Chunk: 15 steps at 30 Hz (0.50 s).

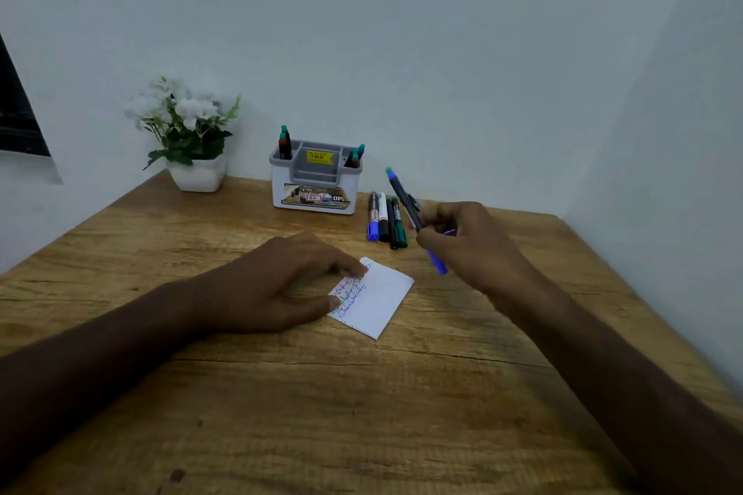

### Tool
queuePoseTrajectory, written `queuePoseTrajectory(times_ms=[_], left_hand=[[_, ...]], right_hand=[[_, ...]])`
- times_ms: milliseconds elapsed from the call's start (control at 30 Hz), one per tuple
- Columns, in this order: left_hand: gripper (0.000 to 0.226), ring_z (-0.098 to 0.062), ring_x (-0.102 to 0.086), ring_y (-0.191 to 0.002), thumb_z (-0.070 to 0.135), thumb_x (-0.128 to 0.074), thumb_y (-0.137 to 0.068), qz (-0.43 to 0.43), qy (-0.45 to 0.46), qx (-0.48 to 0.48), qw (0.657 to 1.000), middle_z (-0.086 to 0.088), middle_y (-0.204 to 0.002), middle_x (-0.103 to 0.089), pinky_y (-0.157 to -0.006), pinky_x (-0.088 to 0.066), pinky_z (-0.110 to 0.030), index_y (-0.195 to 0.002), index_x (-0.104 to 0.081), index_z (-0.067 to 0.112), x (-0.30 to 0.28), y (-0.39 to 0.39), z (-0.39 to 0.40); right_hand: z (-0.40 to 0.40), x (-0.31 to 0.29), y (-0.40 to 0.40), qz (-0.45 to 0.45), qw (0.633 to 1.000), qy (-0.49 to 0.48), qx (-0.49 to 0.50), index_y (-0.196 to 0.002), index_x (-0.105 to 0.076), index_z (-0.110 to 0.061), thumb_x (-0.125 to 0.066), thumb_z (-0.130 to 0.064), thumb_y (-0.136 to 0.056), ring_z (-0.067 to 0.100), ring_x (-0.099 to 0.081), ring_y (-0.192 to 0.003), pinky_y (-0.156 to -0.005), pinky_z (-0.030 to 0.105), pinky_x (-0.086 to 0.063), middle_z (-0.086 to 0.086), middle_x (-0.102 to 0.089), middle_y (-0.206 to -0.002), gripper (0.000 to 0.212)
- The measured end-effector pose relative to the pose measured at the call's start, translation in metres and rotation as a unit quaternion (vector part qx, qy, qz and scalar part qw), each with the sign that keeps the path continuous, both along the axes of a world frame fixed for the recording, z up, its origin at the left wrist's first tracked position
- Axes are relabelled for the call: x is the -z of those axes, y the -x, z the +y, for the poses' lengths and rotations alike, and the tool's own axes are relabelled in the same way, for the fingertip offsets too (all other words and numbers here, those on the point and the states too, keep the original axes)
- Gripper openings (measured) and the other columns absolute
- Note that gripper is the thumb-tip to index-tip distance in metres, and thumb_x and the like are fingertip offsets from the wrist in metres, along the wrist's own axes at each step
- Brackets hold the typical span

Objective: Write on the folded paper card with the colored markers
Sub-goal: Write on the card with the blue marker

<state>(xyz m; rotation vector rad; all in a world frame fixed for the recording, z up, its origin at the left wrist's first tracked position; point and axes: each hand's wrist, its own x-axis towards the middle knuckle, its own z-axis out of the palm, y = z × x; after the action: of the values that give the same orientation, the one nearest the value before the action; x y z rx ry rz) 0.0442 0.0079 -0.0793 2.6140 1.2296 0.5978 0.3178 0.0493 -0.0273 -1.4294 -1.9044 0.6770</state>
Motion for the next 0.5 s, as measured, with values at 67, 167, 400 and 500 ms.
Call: queuePoseTrajectory(times_ms=[67, 167, 400, 500], left_hand=[[0.056, 0.011, -0.052, -0.126, 0.041, -0.069, -0.098, -0.014, 0.017, -0.027, 0.999, 0.031, -0.135, -0.059, -0.099, -0.038, -0.008, -0.148, -0.046, 0.045, -0.001, -0.002, -0.001], [0.047, 0.008, -0.057, -0.116, 0.05, -0.061, -0.1, -0.032, 0.005, -0.049, 0.998, 0.026, -0.127, -0.063, -0.092, -0.043, -0.015, -0.145, -0.048, 0.044, -0.002, -0.009, -0.003], [0.027, -0.005, -0.054, -0.078, 0.063, -0.025, -0.104, 0.046, -0.058, -0.089, 0.993, 0.015, -0.084, -0.061, -0.069, -0.05, -0.041, -0.099, -0.048, 0.049, -0.002, -0.02, -0.007], [0.042, -0.004, -0.051, -0.081, 0.065, -0.014, -0.103, 0.052, -0.045, -0.11, 0.992, 0.014, -0.086, -0.057, -0.069, -0.049, -0.038, -0.099, -0.05, 0.044, 0.0, -0.019, -0.007]], right_hand=[[-0.011, 0.012, 0.01, 0.151, 0.983, 0.085, -0.067, -0.104, -0.076, -0.015, -0.072, -0.009, -0.094, 0.017, -0.073, -0.086, -0.085, 0.04, -0.064, 0.017, -0.078, -0.102, 0.012], [-0.021, 0.03, 0.024, 0.217, 0.965, 0.112, -0.101, -0.109, -0.075, -0.011, -0.081, -0.011, -0.091, 0.022, -0.079, -0.093, -0.086, 0.036, -0.065, 0.012, -0.081, -0.102, 0.019], [-0.029, 0.038, 0.028, 0.248, 0.956, 0.084, -0.137, -0.111, -0.081, -0.014, -0.077, -0.022, -0.094, 0.01, -0.079, -0.096, -0.082, 0.016, -0.06, 0.0, -0.084, -0.101, 0.019], [-0.029, 0.038, 0.028, 0.314, 0.928, 0.12, -0.163, -0.116, -0.076, 0.001, -0.068, -0.015, -0.1, 0.021, -0.08, -0.092, -0.084, 0.025, -0.065, 0.016, -0.083, -0.102, 0.024]])
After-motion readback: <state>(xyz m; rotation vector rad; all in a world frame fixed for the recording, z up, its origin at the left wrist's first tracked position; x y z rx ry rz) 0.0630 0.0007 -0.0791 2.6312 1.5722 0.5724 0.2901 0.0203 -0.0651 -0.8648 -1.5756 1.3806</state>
